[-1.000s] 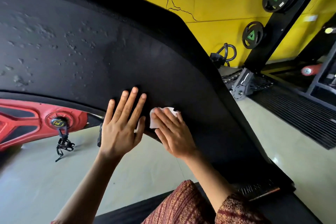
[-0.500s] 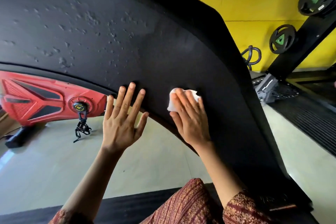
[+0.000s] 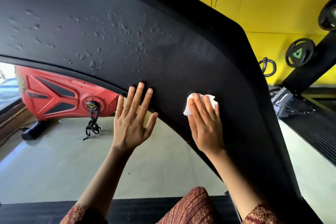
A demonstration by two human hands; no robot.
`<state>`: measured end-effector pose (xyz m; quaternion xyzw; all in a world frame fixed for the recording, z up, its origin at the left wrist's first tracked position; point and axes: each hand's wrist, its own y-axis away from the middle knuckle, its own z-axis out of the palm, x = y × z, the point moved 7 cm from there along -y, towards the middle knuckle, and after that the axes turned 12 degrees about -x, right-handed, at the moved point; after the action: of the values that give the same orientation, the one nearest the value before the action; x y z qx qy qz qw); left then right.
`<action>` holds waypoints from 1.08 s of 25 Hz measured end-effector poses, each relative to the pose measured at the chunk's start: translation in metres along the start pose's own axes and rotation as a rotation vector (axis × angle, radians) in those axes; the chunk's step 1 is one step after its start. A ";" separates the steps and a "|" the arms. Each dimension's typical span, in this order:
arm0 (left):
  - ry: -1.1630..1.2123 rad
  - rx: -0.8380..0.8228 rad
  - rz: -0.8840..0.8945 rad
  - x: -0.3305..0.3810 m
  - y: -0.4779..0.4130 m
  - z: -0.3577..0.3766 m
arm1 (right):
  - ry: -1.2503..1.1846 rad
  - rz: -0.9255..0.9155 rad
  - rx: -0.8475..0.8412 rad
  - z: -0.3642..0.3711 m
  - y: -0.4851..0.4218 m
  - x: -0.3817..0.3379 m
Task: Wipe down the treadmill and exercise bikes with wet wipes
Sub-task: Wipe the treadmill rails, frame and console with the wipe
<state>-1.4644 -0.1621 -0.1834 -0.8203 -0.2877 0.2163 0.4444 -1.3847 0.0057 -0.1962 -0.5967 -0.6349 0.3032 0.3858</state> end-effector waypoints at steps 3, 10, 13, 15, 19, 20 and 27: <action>0.016 0.013 -0.020 -0.006 -0.003 -0.005 | 0.029 -0.271 -0.131 0.018 0.004 -0.042; 0.054 0.011 -0.044 -0.012 -0.011 -0.014 | 0.024 0.112 0.075 -0.031 -0.050 0.016; 0.086 0.018 -0.039 -0.007 -0.021 -0.016 | -0.002 -0.054 -0.050 -0.006 -0.024 -0.019; 0.091 0.022 -0.030 -0.004 -0.030 -0.018 | 0.006 -0.258 -0.114 -0.010 -0.044 -0.035; 0.107 0.039 0.002 0.008 -0.046 -0.023 | -0.036 0.001 0.050 -0.043 -0.074 0.011; 0.102 0.036 0.023 0.011 -0.050 -0.024 | -0.097 0.142 0.091 -0.043 -0.063 0.023; 0.078 0.058 0.076 0.022 -0.068 -0.028 | -0.055 -0.005 0.017 -0.049 -0.092 -0.007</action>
<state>-1.4501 -0.1341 -0.1133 -0.8253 -0.2326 0.2091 0.4703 -1.3910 -0.0141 -0.0937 -0.5832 -0.6441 0.3239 0.3743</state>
